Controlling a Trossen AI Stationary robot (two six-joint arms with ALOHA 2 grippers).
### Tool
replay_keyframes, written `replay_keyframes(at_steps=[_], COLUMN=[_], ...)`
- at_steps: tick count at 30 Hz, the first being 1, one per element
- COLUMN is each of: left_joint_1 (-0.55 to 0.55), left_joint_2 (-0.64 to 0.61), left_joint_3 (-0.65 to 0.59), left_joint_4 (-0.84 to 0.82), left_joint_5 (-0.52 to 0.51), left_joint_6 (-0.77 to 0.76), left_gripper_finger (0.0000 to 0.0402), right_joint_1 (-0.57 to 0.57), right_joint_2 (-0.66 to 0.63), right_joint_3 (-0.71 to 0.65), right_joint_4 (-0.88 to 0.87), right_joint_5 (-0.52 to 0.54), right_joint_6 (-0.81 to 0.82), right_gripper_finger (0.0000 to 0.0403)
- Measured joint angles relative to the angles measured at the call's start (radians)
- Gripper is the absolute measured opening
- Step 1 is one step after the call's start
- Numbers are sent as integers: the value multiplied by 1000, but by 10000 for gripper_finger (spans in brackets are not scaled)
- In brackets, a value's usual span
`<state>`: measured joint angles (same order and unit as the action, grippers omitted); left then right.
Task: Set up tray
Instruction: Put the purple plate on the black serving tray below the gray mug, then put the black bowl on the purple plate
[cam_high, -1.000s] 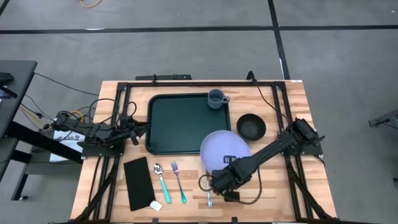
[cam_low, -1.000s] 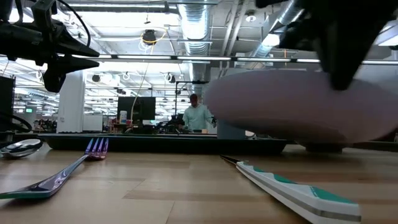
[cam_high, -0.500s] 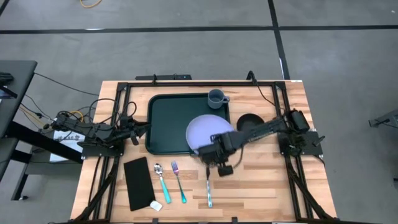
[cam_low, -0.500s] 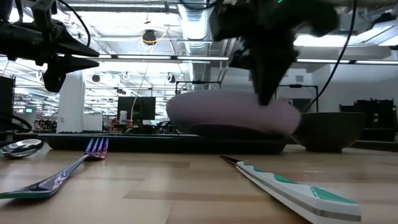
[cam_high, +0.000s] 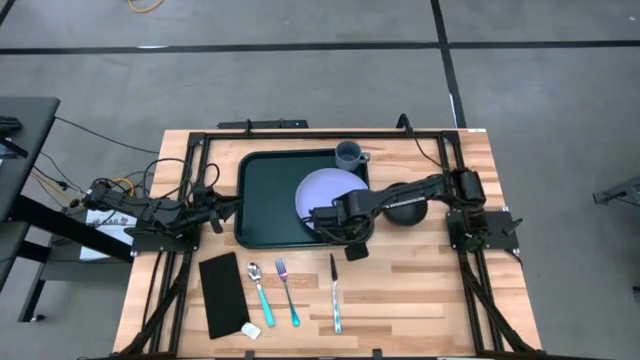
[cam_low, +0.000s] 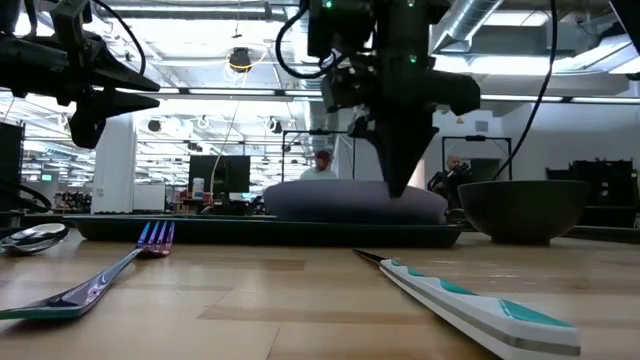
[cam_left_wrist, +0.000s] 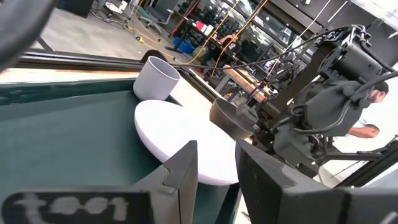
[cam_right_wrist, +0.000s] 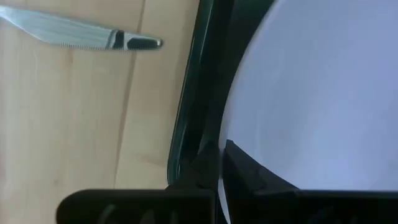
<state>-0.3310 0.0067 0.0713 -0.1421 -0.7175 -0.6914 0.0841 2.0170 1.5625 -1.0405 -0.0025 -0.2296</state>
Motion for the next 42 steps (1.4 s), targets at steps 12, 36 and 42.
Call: replay_keyframes(at_steps=[12, 36, 42], left_joint_1=[0, 0, 0], left_joint_2=[0, 3, 2], left_joint_3=[0, 0, 0], left_joint_4=[0, 0, 0], left_joint_5=[0, 4, 4], left_joint_6=[0, 6, 14], left_gripper_finger=[96, 96, 96], right_joint_1=[-2, -63, -66], right_joint_2=[49, -249, -391], right_joint_3=[0, -59, -297], right_joint_4=[10, -213, -131], right_joint_5=[-1, 165, 157], right_joint_6=[45, 977, 1167], right_gripper_finger=[49, 196, 186])
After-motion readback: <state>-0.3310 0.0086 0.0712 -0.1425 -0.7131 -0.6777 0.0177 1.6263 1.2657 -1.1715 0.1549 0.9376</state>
